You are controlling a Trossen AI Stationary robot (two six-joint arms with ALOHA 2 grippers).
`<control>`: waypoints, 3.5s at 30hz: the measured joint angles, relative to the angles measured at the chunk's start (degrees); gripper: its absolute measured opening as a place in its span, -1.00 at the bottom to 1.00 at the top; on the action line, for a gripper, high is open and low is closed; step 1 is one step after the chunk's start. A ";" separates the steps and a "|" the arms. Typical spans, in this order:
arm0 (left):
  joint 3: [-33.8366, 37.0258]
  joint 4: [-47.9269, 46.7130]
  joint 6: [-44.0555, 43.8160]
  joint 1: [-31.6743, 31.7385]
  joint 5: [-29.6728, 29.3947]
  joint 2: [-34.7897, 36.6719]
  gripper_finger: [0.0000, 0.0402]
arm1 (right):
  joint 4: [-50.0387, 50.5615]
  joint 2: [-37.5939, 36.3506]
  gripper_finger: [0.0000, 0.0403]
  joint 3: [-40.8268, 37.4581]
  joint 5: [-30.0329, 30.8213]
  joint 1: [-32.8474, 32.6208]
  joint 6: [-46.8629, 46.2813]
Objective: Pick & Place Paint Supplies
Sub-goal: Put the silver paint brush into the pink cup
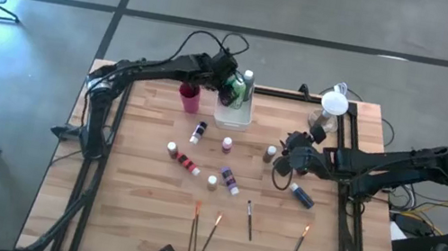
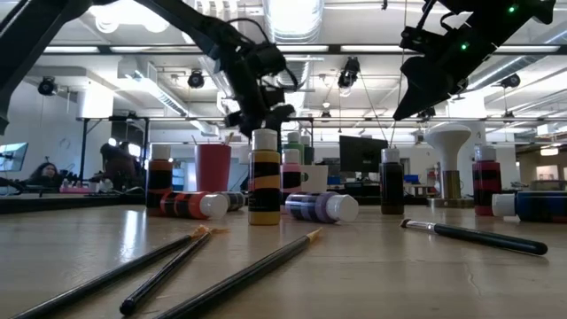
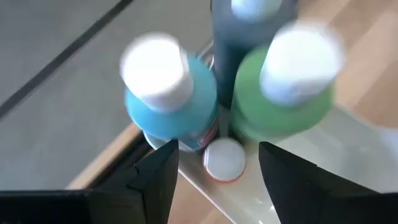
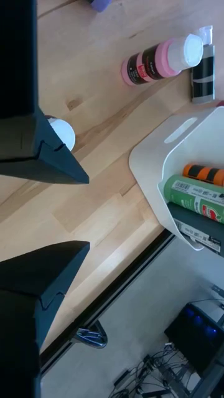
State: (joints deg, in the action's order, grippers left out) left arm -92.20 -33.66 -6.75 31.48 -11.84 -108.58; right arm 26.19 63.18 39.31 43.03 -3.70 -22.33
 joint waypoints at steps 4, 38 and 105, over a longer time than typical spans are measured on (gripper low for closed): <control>-7.07 -7.84 1.75 -0.08 0.29 0.16 0.13 | -0.04 0.00 -0.15 0.00 0.00 0.00 0.00; 15.95 -8.21 -5.75 -29.36 -21.28 39.81 0.13 | -13.73 0.02 -0.26 0.00 -2.85 0.00 6.26; 64.37 36.60 -8.39 -37.24 -8.60 62.84 0.13 | 28.07 24.62 -0.11 30.61 -38.36 -9.65 -24.40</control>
State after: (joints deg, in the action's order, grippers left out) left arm -27.83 2.93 -15.14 -5.76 -20.44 -45.73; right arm 54.26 87.80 69.92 4.66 -13.35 -46.73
